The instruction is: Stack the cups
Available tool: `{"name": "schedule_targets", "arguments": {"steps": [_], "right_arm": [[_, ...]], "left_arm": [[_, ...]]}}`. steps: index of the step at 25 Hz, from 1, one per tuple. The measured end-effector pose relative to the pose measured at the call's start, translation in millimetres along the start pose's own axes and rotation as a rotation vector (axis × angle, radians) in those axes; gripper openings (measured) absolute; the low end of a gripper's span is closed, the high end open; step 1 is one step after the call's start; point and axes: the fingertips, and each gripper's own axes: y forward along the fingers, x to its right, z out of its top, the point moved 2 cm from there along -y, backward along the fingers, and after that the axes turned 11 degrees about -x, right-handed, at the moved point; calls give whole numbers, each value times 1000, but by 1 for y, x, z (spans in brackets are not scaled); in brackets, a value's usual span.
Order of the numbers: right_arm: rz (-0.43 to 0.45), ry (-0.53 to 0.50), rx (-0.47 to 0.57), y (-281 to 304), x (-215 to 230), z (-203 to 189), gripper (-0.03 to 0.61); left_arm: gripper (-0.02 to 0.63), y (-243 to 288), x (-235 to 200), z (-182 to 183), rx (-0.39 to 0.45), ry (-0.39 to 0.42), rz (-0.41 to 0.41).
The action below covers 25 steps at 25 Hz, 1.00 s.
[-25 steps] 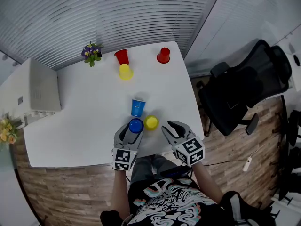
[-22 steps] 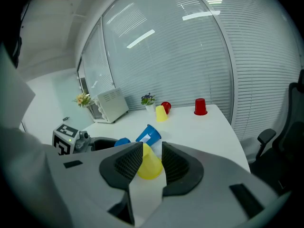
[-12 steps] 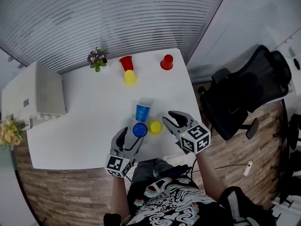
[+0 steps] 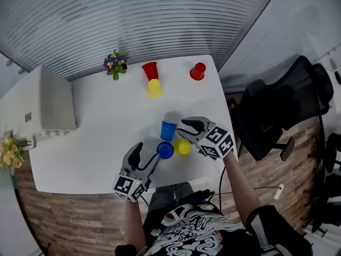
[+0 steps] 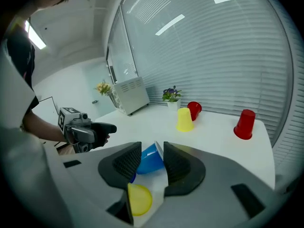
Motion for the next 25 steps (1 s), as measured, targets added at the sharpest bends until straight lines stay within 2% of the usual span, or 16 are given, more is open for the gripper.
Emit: {"name": "schedule_targets", "arguments": {"steps": [3,6,13,15,17,25], "right_arm": [[59,-47,-35,20,1,-2,166],[83,-58,-73,35,7,-6,169],[154,15,-91,49,17,-9,120],[184,34,-86,50,17,-9,80],[206,49,-81,51,16,-9,66],[162,135,-11,43,26,-5,29]], "left_arm": [[301,-3,-7,-7,-17,-29,-18],[301,-5,-11,-14,-31,-52,-22],[281,-10,-24,-24,-39,-96,2],[274,-10,-27,-26,-47,-97,5],[264,-11,-29,-27,-56,-98,7],[253,-10,-32,-19,-41,-91,6]]}}
